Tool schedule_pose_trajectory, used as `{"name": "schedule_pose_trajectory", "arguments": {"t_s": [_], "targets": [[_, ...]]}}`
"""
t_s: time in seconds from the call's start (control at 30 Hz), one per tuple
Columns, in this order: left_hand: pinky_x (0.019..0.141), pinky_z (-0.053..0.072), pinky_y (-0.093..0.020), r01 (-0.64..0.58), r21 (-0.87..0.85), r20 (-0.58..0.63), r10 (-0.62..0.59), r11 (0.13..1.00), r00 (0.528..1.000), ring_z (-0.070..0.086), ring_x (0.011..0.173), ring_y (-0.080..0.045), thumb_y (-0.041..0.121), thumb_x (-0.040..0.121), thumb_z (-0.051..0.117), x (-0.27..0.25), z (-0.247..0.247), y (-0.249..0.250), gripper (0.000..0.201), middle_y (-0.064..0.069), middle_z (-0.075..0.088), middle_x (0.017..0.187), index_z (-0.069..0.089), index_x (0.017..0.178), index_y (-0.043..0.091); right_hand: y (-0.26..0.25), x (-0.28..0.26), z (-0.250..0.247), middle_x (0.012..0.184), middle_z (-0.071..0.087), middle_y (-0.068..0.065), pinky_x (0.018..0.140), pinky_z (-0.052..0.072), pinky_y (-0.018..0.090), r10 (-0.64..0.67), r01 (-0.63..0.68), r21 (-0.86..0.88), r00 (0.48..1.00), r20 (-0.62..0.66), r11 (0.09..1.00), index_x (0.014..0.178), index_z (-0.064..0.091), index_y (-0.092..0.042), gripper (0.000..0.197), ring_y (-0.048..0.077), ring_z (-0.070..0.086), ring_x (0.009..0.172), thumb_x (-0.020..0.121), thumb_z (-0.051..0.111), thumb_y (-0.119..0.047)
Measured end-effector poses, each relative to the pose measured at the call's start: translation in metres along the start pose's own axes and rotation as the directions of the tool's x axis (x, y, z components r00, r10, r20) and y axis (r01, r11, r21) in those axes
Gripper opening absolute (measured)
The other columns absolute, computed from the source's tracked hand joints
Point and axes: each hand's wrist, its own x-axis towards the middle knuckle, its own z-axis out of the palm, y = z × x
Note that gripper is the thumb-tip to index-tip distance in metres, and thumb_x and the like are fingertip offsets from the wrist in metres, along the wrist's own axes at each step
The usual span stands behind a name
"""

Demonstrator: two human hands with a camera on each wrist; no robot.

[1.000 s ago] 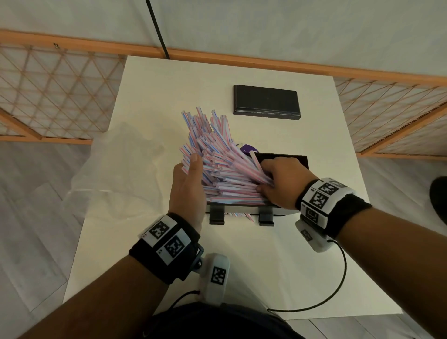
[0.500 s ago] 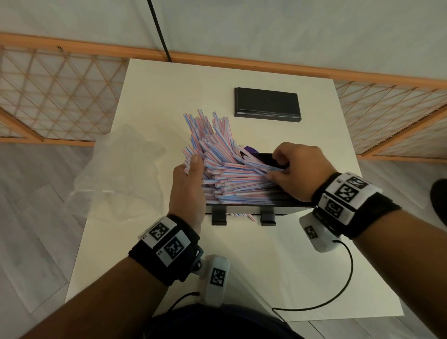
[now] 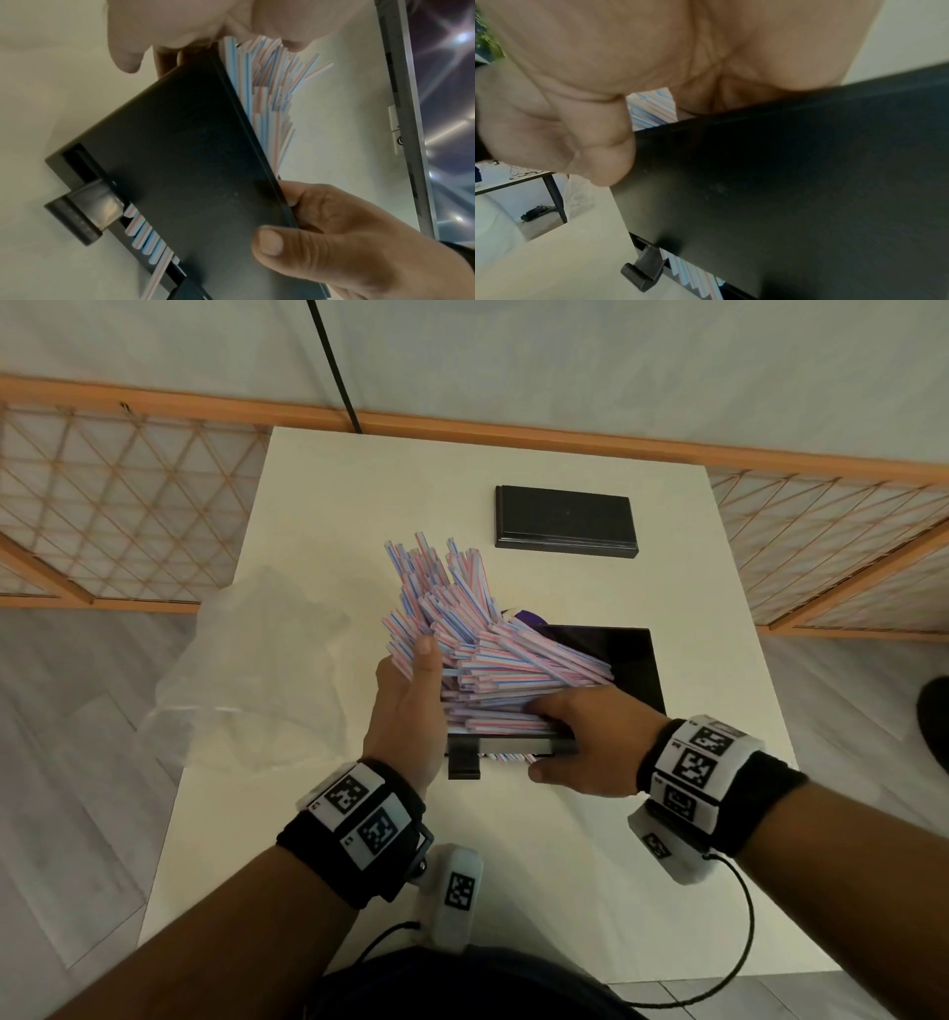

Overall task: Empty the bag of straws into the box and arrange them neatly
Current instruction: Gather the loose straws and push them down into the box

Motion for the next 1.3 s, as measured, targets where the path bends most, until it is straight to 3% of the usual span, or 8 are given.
{"name": "schedule_pose_trajectory", "arguments": {"t_s": [0.17,0.47,0.67,0.9,0.97,1.03,1.2,1.3], "targets": [[0.088,0.041,-0.013,-0.019,0.008,-0.006,0.019,1.000,1.000,0.058,0.092,0.026,0.062,0.103,0.041,0.002,-0.001,0.002,0.039,0.026,0.061,0.111,0.049,0.128,0.034,-0.005,0.012,0.005,0.100,0.071,-0.007,0.085,0.054,0.033,0.006,-0.006,-0.025,1.000,0.010,1.000,0.115,0.065,-0.027,0.045,0.019,0.065,0.095,0.077,0.069,-0.053],[0.096,0.043,-0.024,0.051,-0.020,-0.001,-0.051,0.998,0.999,0.059,0.105,0.008,0.069,0.088,0.040,0.003,0.001,0.001,0.040,0.023,0.062,0.114,0.053,0.115,0.043,-0.006,0.022,0.009,0.087,0.067,-0.007,0.079,0.056,0.033,0.144,-0.137,-0.106,0.987,0.068,0.985,0.103,0.064,-0.027,0.045,0.021,0.065,0.086,0.071,0.067,-0.058],[0.065,0.045,0.000,0.055,-0.033,0.021,-0.054,0.998,0.998,0.063,0.079,0.023,0.051,0.108,0.041,0.002,0.003,0.001,0.027,0.023,0.062,0.105,0.049,0.127,0.034,-0.012,0.028,0.007,0.097,0.067,-0.007,0.080,0.052,0.030,0.114,-0.108,-0.055,0.985,0.132,0.993,0.110,0.062,-0.030,0.042,0.020,0.064,0.091,0.076,0.071,-0.052],[0.103,0.046,-0.031,0.076,-0.076,0.021,-0.074,0.994,0.997,0.064,0.110,-0.001,0.081,0.078,0.049,0.004,0.001,-0.001,0.056,0.023,0.065,0.113,0.057,0.114,0.039,-0.013,0.033,-0.002,0.074,0.051,-0.013,0.048,0.035,0.017,0.079,-0.084,0.026,0.986,0.146,0.996,0.108,0.050,-0.024,0.034,0.007,0.049,0.053,0.084,0.072,-0.033],[0.108,0.043,-0.032,0.065,-0.062,0.021,-0.064,0.996,0.998,0.061,0.108,0.004,0.078,0.079,0.047,0.003,0.000,0.000,0.055,0.026,0.062,0.112,0.054,0.118,0.039,-0.014,0.034,-0.003,0.072,0.048,-0.014,0.047,0.032,0.014,0.066,-0.072,0.032,0.984,0.165,0.997,0.109,0.046,-0.028,0.037,0.004,0.047,0.051,0.084,0.072,-0.032],[0.105,0.043,-0.031,0.056,-0.063,0.022,-0.054,0.996,0.998,0.060,0.108,0.006,0.079,0.079,0.048,0.003,0.000,0.000,0.054,0.024,0.063,0.114,0.054,0.116,0.040,-0.016,0.036,-0.004,0.074,0.049,-0.016,0.053,0.037,0.015,0.058,-0.065,0.031,0.981,0.185,0.997,0.114,0.048,-0.030,0.039,-0.001,0.045,0.052,0.084,0.072,-0.033],[0.084,0.049,-0.017,0.019,-0.084,0.040,-0.016,0.996,0.999,0.067,0.093,0.011,0.077,0.078,0.049,0.002,-0.002,-0.002,0.050,0.019,0.068,0.109,0.055,0.111,0.039,-0.017,0.041,-0.002,0.095,0.061,-0.009,0.079,0.047,0.026,0.077,-0.083,0.022,0.979,0.186,0.996,0.105,0.058,-0.030,0.034,0.017,0.060,0.088,0.078,0.076,-0.042],[0.092,0.049,-0.024,-0.015,-0.063,0.050,0.018,0.998,0.999,0.066,0.105,0.003,0.079,0.076,0.048,0.000,-0.002,0.000,0.059,0.015,0.067,0.117,0.053,0.119,0.038,-0.017,0.040,-0.002,0.100,0.063,-0.009,0.082,0.048,0.027,0.071,-0.074,0.015,0.988,0.140,0.997,0.111,0.060,-0.028,0.046,0.017,0.060,0.093,0.074,0.078,-0.048]]}}
